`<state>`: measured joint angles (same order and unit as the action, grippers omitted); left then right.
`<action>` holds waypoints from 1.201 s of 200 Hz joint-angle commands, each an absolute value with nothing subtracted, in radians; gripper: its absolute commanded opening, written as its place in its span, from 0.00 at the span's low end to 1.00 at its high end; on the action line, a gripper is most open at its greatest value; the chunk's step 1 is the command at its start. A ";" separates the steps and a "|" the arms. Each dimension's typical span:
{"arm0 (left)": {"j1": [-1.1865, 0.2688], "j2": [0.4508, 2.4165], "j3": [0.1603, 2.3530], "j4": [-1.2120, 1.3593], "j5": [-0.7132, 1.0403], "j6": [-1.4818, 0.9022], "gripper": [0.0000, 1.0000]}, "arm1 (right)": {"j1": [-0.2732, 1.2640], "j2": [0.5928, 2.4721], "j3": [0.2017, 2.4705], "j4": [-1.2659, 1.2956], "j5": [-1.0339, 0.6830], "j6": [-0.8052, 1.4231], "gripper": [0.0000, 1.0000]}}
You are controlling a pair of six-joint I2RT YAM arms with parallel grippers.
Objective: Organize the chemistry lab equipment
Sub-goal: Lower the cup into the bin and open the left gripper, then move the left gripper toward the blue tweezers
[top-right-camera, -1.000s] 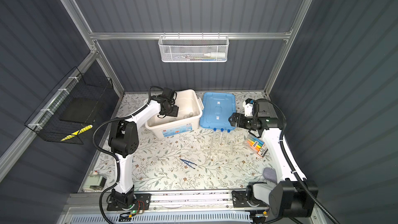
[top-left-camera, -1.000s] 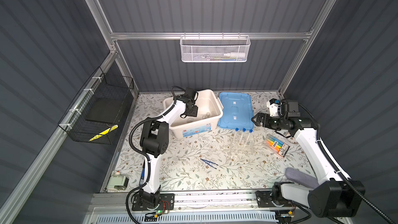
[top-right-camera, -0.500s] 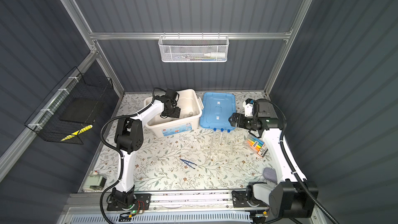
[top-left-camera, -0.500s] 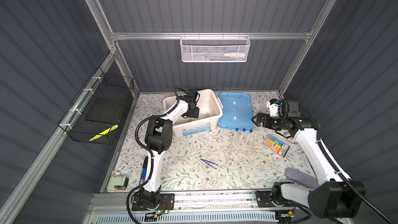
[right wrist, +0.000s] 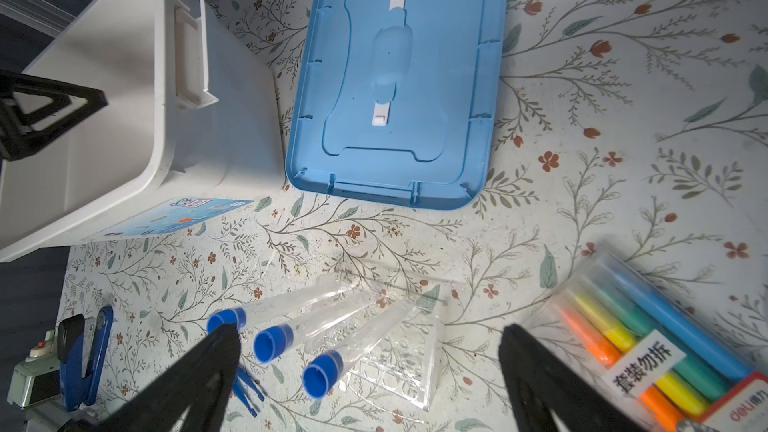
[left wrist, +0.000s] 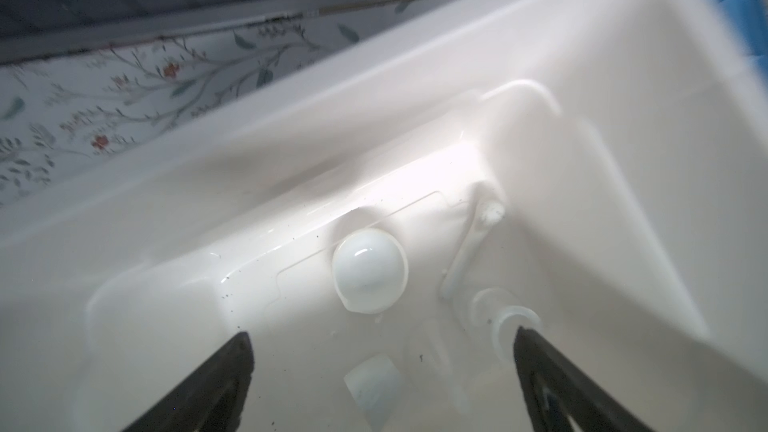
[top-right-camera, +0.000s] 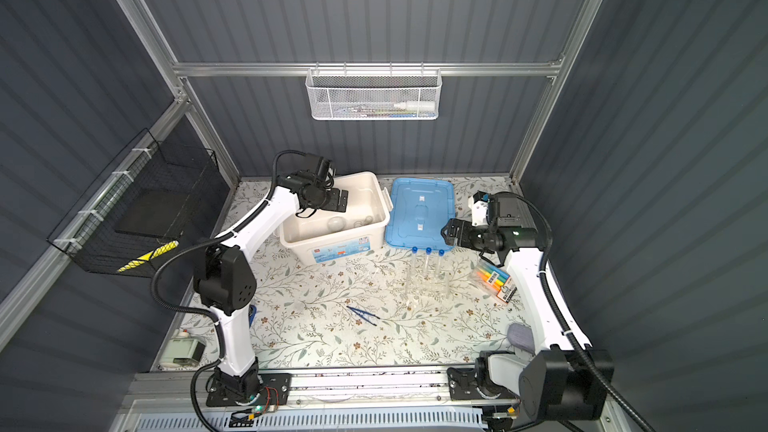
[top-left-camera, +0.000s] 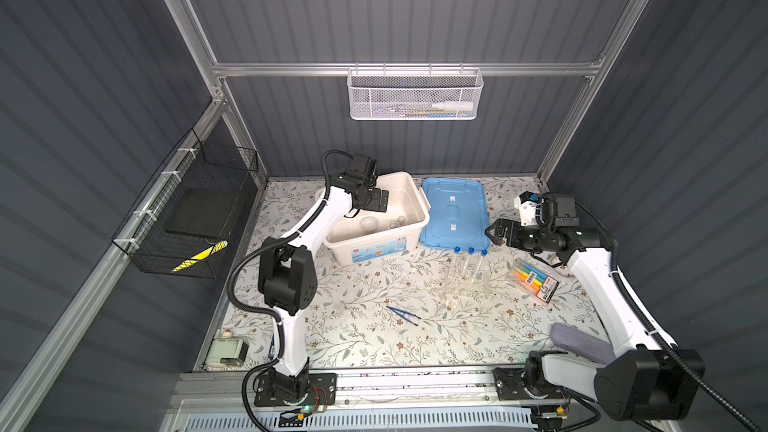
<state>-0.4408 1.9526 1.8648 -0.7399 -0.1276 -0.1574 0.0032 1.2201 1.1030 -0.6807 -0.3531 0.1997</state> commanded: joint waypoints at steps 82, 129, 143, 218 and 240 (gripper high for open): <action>-0.735 1.426 1.486 -0.712 -0.125 0.158 0.99 | 0.008 1.175 1.083 -0.701 -0.377 0.154 0.99; -0.955 1.304 1.256 -0.729 -0.195 0.087 0.99 | 0.009 1.172 1.081 -0.710 -0.373 0.156 0.99; -1.021 1.313 1.207 -0.747 -0.209 0.056 0.97 | 0.009 1.170 1.081 -0.712 -0.369 0.156 0.99; -1.188 1.350 0.967 -0.664 -0.187 -0.044 0.88 | 0.009 1.173 1.086 -0.739 -0.347 0.149 0.99; -1.189 1.394 0.961 -0.630 -0.208 -0.011 0.88 | 0.010 1.180 1.088 -0.735 -0.313 0.148 0.99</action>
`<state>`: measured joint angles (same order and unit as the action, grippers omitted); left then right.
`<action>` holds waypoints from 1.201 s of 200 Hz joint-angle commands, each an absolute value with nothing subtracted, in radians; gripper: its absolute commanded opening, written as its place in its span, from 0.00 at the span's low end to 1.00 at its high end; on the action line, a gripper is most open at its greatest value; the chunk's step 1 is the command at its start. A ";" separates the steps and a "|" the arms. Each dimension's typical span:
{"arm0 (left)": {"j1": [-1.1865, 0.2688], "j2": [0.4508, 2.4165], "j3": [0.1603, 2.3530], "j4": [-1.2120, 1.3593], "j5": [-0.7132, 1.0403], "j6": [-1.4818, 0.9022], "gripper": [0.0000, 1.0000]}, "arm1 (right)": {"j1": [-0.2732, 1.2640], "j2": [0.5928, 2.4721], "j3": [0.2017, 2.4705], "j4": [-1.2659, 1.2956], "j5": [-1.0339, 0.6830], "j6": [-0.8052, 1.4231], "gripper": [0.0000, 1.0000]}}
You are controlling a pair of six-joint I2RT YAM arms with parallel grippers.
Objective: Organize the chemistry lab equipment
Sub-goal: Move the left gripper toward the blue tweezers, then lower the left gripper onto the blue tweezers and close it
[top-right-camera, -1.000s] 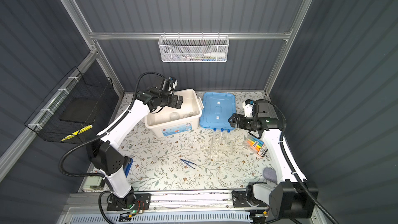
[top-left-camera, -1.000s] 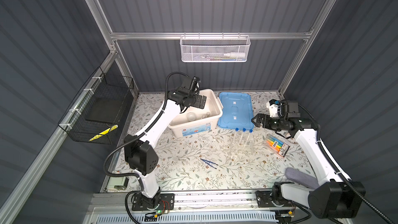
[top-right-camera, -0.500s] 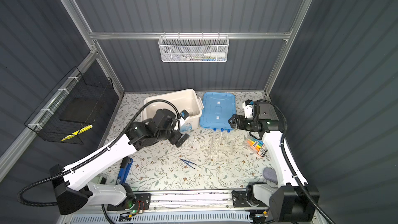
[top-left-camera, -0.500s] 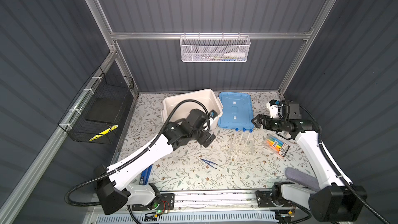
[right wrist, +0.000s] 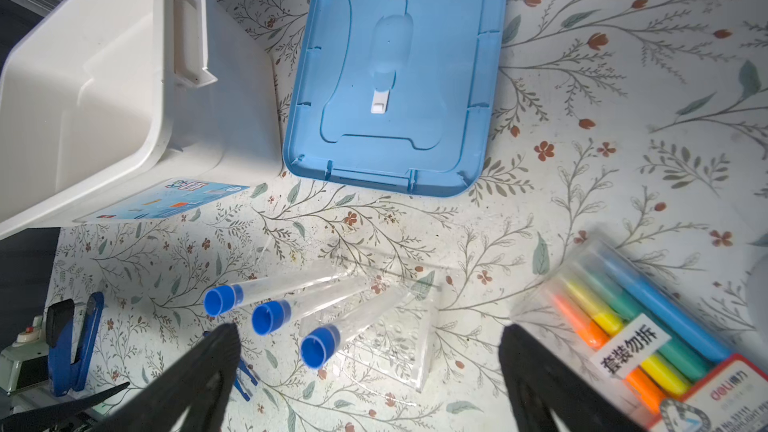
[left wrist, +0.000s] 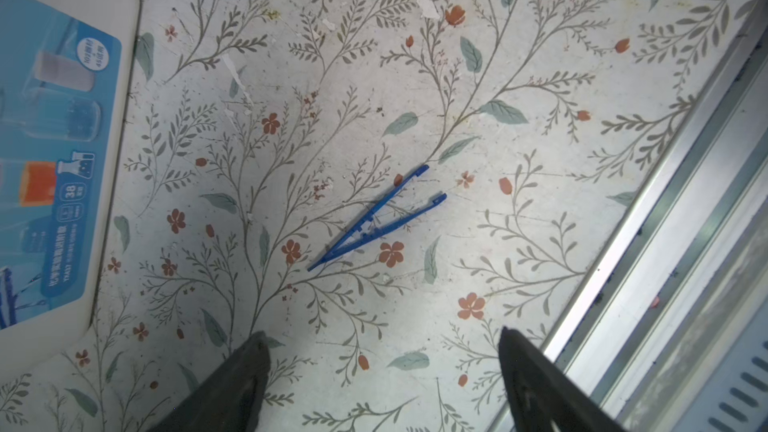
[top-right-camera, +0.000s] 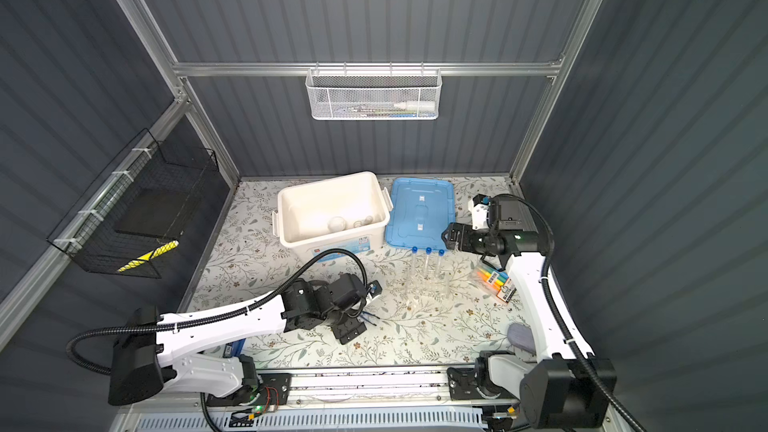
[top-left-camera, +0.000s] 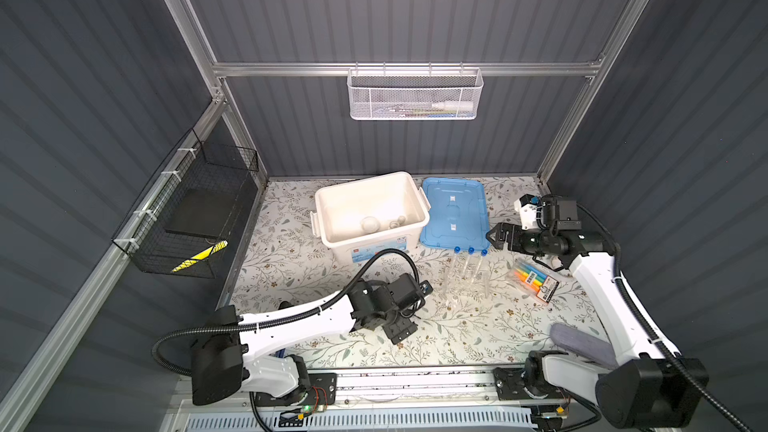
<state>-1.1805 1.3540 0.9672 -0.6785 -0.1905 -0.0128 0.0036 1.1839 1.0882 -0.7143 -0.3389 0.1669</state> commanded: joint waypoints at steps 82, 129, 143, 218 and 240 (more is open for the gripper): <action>-1.181 1.523 0.971 -0.636 -0.289 0.157 0.80 | 0.009 1.209 1.097 -0.733 -0.314 0.142 0.99; -1.100 1.568 0.961 -0.582 -0.157 0.262 0.72 | 0.009 1.215 1.106 -0.734 -0.309 0.147 0.99; -1.083 1.588 0.970 -0.581 -0.130 0.298 0.67 | 0.009 1.213 1.109 -0.739 -0.306 0.147 0.99; -1.035 1.670 1.015 -0.582 -0.038 0.397 0.66 | 0.008 1.212 1.117 -0.749 -0.287 0.152 0.99; -1.036 1.700 1.027 -0.589 -0.014 0.408 0.63 | 0.008 1.216 1.124 -0.750 -0.283 0.151 0.99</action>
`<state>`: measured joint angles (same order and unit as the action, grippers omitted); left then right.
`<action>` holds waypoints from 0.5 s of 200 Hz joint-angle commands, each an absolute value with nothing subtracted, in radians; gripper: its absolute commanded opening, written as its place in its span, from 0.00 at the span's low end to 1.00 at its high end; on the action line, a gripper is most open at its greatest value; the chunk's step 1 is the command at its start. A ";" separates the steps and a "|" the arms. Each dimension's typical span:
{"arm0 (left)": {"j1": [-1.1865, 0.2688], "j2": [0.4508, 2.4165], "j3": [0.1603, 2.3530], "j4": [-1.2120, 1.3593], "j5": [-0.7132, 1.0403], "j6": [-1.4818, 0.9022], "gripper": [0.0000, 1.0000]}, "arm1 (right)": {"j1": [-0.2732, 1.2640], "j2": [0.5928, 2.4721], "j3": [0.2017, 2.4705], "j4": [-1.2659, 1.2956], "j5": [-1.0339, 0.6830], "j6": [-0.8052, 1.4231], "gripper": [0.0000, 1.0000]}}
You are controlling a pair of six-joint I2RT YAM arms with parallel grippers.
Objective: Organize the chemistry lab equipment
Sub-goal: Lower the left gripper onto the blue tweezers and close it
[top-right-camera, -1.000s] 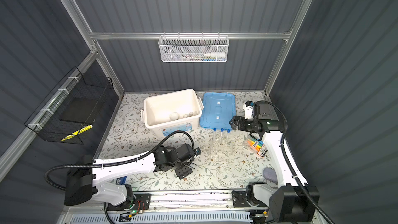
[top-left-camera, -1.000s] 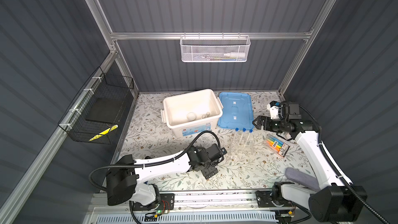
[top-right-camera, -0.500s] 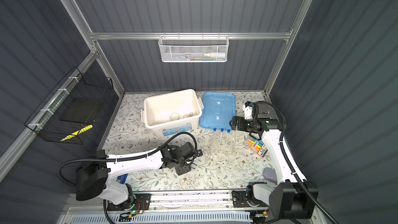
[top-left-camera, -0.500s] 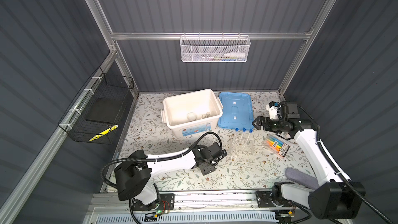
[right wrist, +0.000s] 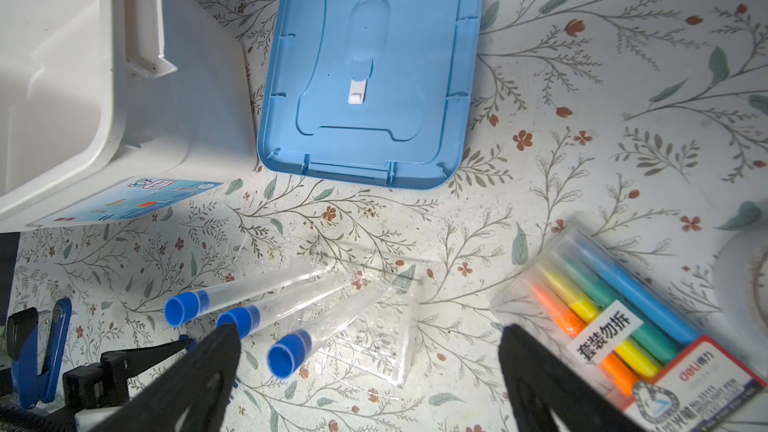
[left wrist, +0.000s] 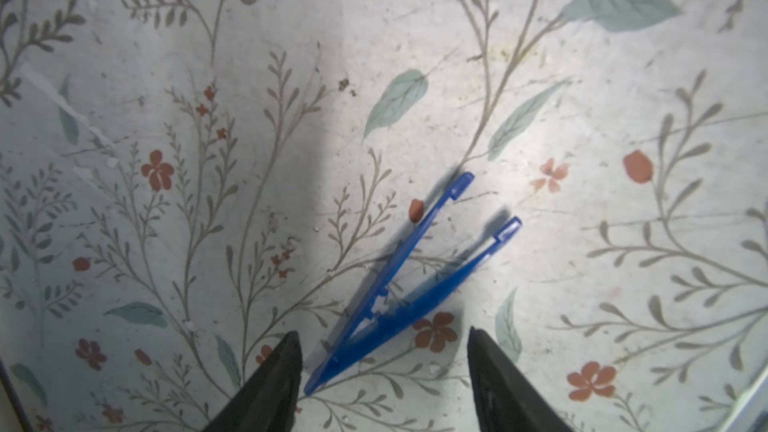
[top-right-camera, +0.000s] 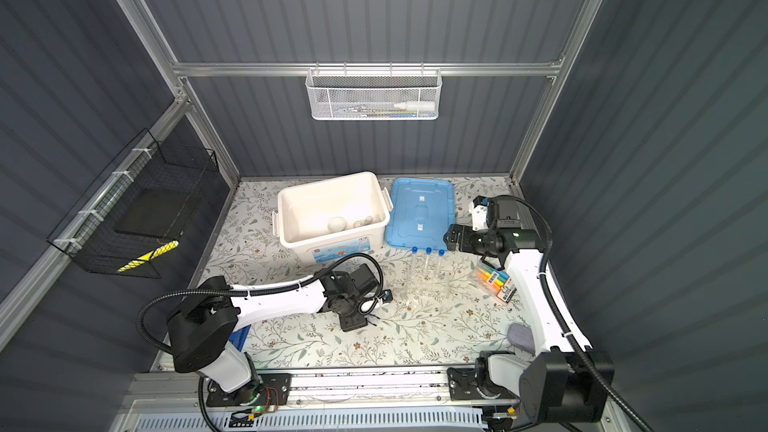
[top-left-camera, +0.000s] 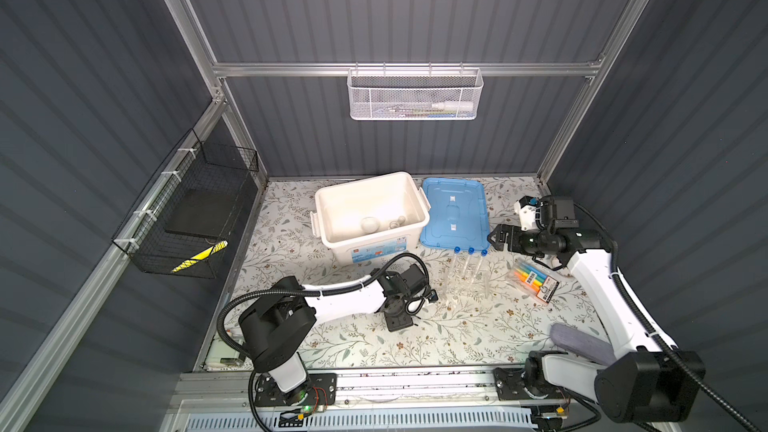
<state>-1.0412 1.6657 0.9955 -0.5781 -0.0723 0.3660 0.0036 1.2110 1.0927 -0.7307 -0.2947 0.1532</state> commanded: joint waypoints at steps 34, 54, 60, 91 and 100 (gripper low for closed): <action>-1.035 1.740 1.027 -0.585 0.019 0.392 0.50 | 0.008 1.221 1.127 -0.751 -0.278 0.149 0.99; -1.034 1.757 1.025 -0.584 0.020 0.384 0.49 | 0.009 1.224 1.126 -0.752 -0.275 0.148 0.99; -1.033 1.761 1.029 -0.585 0.020 0.382 0.47 | 0.010 1.227 1.126 -0.752 -0.275 0.149 0.99; -1.015 1.784 1.049 -0.582 0.010 0.341 0.32 | 0.008 1.230 1.125 -0.746 -0.279 0.150 0.99; -1.010 1.798 1.056 -0.581 -0.003 0.318 0.29 | 0.008 1.230 1.126 -0.747 -0.281 0.151 0.99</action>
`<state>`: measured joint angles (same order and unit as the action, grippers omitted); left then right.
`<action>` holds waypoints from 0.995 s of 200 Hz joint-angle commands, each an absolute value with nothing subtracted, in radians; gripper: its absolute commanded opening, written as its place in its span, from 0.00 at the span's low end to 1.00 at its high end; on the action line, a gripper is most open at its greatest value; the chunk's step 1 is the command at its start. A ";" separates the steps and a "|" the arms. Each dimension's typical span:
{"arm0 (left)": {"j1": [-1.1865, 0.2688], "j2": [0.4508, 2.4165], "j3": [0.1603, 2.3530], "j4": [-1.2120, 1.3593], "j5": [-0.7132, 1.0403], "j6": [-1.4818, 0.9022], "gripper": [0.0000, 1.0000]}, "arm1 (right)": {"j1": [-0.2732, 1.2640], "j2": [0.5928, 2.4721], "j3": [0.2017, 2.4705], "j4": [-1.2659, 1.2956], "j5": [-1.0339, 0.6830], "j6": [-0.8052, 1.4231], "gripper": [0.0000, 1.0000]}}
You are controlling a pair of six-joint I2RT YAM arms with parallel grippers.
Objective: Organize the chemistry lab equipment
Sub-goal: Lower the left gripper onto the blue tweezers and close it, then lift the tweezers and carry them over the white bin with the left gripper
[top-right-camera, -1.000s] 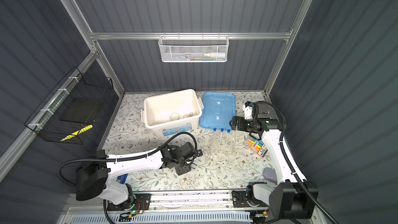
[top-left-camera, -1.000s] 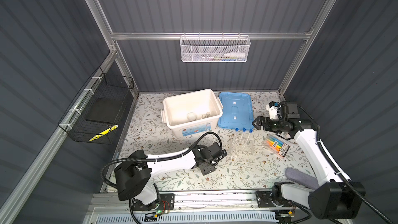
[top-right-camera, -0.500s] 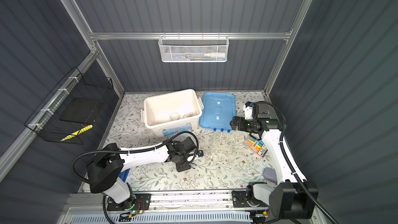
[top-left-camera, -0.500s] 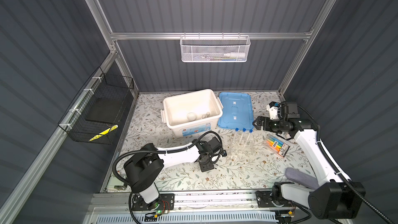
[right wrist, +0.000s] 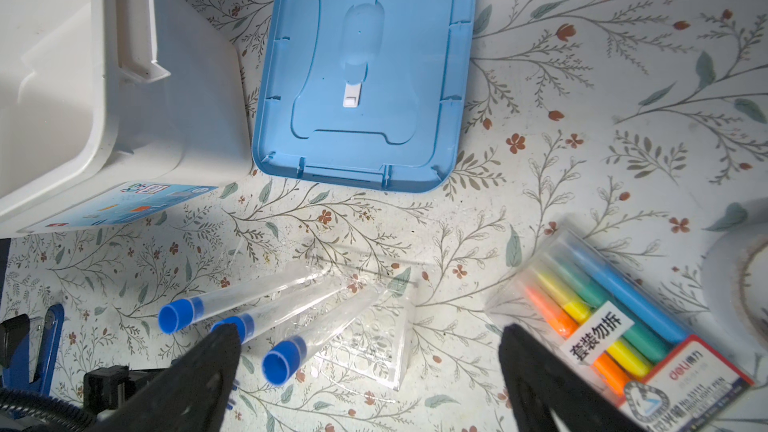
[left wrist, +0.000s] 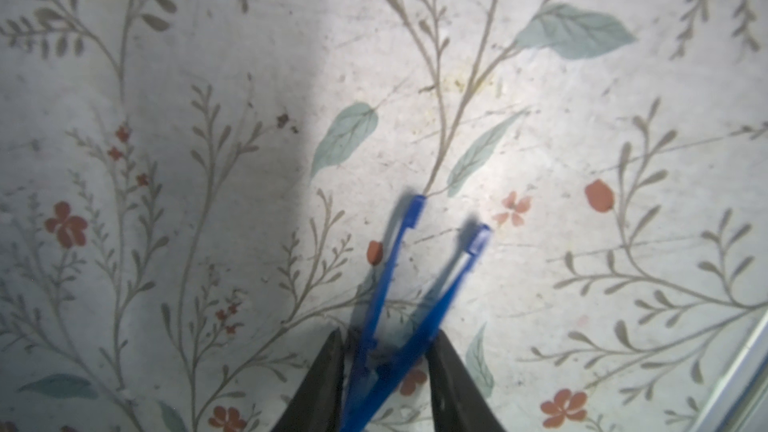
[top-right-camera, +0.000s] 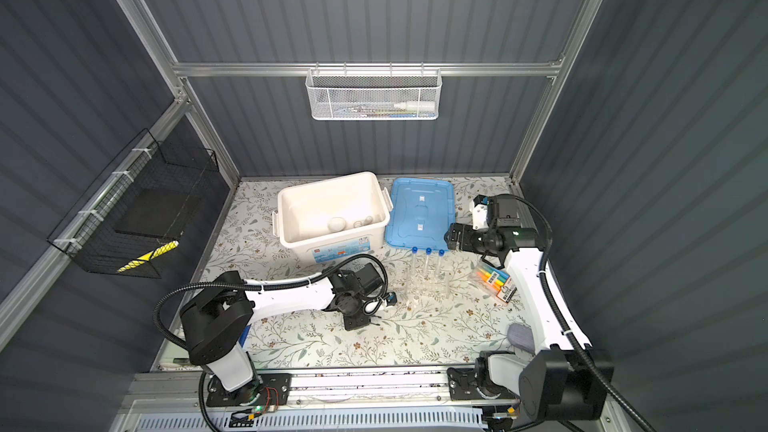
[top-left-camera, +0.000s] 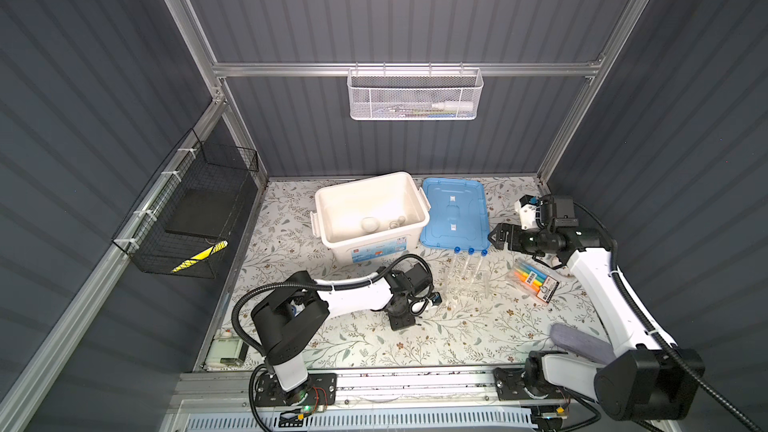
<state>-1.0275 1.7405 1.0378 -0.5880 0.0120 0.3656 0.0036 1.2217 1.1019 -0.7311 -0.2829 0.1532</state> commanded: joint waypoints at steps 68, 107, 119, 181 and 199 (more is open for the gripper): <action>-0.987 1.872 1.111 -0.592 -0.025 0.227 0.18 | 0.008 1.233 1.126 -0.745 -0.276 0.144 0.99; -0.981 1.888 1.132 -0.604 -0.022 0.212 0.10 | 0.008 1.239 1.129 -0.739 -0.279 0.145 0.99; -0.979 1.883 1.132 -0.598 -0.026 0.199 0.09 | 0.008 1.239 1.129 -0.738 -0.279 0.143 0.99; -0.977 1.801 1.156 -0.597 -0.046 0.120 0.09 | 0.008 1.252 1.131 -0.725 -0.288 0.145 0.99; -0.976 1.767 1.189 -0.625 -0.077 0.098 0.10 | 0.009 1.255 1.131 -0.721 -0.291 0.145 0.99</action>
<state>-0.9871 1.8214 1.1450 -0.5865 -0.0166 0.1471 0.0036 1.2488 1.1057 -0.7258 -0.2836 0.1528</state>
